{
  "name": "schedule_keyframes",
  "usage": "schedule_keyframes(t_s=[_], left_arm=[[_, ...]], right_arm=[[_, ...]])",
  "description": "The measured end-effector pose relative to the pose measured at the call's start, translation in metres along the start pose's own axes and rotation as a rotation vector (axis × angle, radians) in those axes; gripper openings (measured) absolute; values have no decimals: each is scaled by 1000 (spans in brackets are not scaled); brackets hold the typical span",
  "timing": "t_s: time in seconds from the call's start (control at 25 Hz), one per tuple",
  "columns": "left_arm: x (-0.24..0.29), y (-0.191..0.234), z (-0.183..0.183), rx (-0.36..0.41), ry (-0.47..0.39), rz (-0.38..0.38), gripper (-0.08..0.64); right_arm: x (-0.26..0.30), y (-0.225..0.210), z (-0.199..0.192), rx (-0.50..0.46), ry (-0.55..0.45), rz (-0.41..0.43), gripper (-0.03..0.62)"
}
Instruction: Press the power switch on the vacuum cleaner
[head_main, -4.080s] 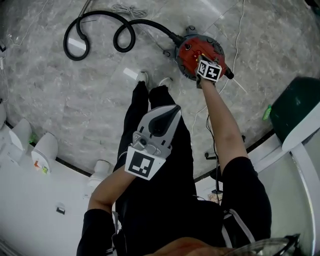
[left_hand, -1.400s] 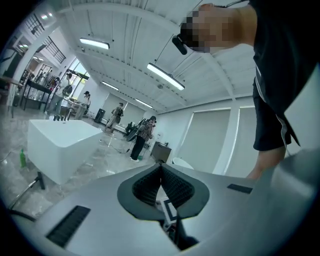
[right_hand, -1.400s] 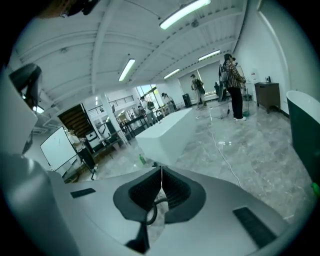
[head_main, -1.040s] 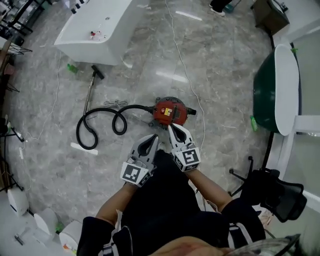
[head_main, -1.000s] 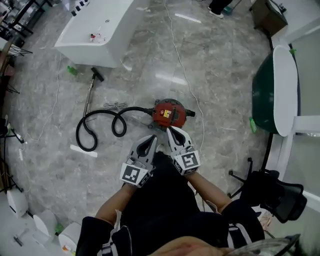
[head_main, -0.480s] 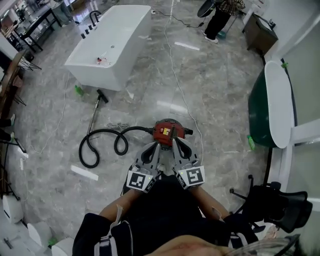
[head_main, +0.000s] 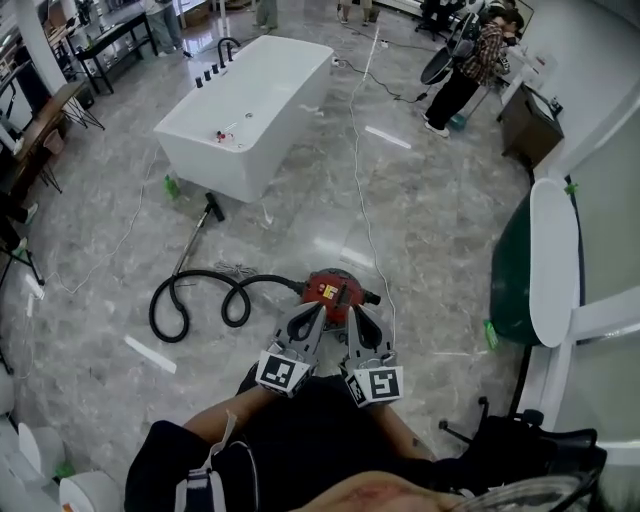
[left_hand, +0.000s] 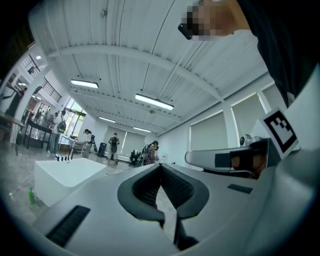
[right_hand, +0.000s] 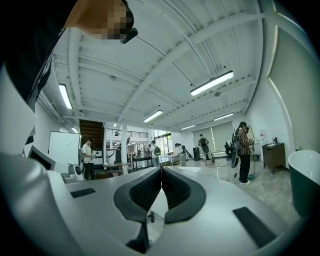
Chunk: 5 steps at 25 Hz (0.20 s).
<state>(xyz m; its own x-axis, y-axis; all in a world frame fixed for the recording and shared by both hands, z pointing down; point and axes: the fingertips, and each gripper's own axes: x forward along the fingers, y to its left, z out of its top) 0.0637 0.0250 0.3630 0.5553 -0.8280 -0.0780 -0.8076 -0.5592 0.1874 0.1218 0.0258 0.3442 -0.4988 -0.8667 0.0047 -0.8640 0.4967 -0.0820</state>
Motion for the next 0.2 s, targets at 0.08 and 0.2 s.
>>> schedule_keyframes(t_s=[0.08,0.2], left_arm=[[-7,-3,-6,8,5,-1,18],[-16,-8,-7,3,11,-14,18]], right_arm=[[-4,6,-3,14,12,4,18],[-10,13,-4,6,22,6,18]])
